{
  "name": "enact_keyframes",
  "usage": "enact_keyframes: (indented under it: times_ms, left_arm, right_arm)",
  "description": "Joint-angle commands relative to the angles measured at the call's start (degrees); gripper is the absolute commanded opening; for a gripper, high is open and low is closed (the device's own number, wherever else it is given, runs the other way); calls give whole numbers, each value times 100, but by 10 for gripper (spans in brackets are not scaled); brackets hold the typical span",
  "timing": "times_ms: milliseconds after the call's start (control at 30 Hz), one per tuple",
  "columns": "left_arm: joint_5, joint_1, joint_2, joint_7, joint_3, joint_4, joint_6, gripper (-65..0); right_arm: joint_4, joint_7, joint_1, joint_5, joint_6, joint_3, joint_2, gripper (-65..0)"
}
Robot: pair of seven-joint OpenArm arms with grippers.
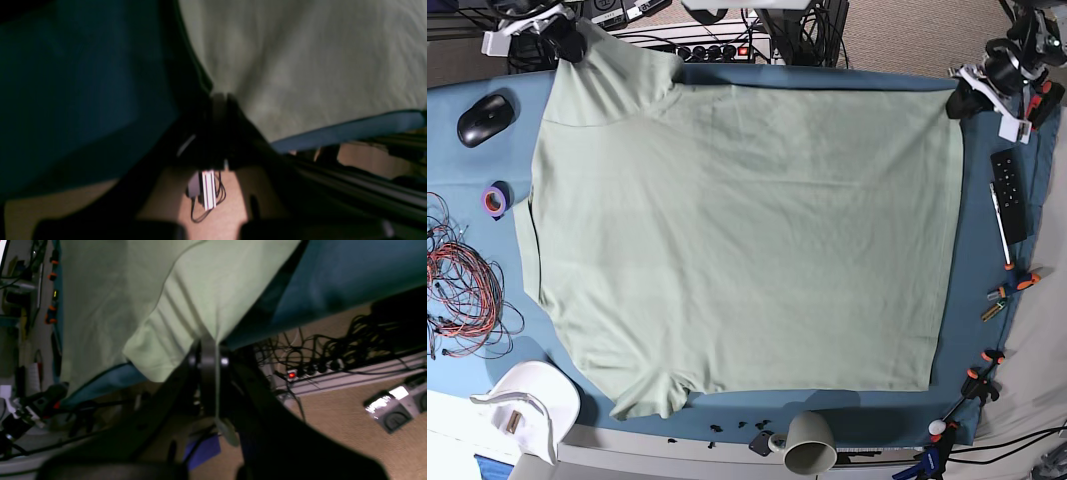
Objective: Fold the T-shirt properly
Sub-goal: 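Lift both shoulder corners and pull the shirt toward the robot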
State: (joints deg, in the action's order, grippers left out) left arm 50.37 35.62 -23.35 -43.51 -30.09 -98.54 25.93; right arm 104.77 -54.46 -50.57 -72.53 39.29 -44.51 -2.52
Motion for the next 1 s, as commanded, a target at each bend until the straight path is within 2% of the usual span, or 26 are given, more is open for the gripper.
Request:
enact_keyframes:
  times_ms: [0,133,467,967]
  left_arm:
    - [-177,136,-61,-219,-11,-66,-42,-650]
    - [-175,378,-63,-262,-70,-280,-39,-650]
    - [-37,981,-61,-260,-728,-693,-39,-650]
    - [44,1294,-31,-323,-728,-702,-37,-650]
  right_arm:
    - [92,44,-151,-142,71,-94,-68,-650]
    - [92,42,-380,-146,71,-98,-131,-650]
    - [92,-116,-791,-356,71,-98,-129,-650]
    - [92,-173,-1364,-422,71,-98,-127,-650]
